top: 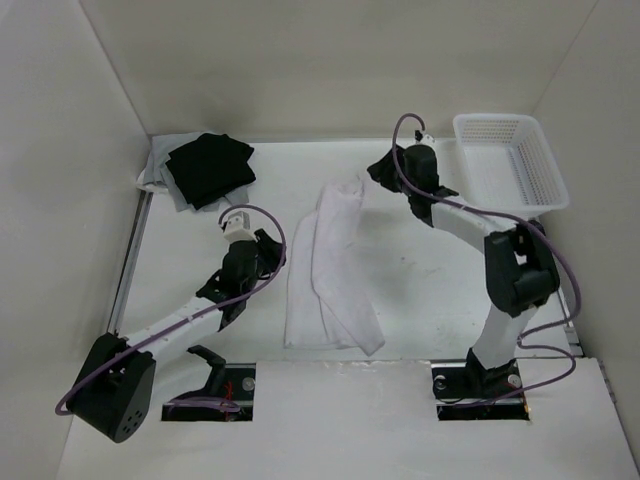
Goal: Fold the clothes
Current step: Move the tank top to the center of the board, then flatten the tank top out
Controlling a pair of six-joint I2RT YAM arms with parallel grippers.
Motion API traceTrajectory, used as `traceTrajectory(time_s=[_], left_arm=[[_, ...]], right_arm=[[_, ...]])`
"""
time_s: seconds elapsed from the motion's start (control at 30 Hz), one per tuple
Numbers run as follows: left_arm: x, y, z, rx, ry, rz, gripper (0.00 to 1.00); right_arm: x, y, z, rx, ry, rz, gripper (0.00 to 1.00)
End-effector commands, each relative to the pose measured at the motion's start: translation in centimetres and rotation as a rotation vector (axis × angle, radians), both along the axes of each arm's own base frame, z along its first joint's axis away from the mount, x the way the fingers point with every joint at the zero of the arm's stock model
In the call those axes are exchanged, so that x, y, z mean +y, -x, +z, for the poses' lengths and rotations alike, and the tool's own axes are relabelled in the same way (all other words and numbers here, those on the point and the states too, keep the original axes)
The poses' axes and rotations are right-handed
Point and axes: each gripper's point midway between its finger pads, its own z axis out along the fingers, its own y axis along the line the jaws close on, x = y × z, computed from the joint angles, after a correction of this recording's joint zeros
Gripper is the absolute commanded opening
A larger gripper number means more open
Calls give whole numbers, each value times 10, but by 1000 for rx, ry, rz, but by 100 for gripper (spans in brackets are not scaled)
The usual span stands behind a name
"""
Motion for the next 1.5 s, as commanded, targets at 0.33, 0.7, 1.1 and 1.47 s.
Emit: traceTrajectory(time_s=[0.33, 0.7, 1.1, 1.47], left_arm=[[0, 104, -65, 398, -243, -92, 20], [-28, 174, -63, 511, -357, -182, 38], [-35, 202, -70, 566, -400, -195, 27], [-41, 195, -73, 543, -349, -195, 20]], right_arm=[[38, 261, -46, 71, 176, 325, 6], [17, 299, -55, 67, 187, 329, 18], [14, 327, -66, 79, 155, 361, 24], [26, 352, -78, 134, 216, 435, 33]])
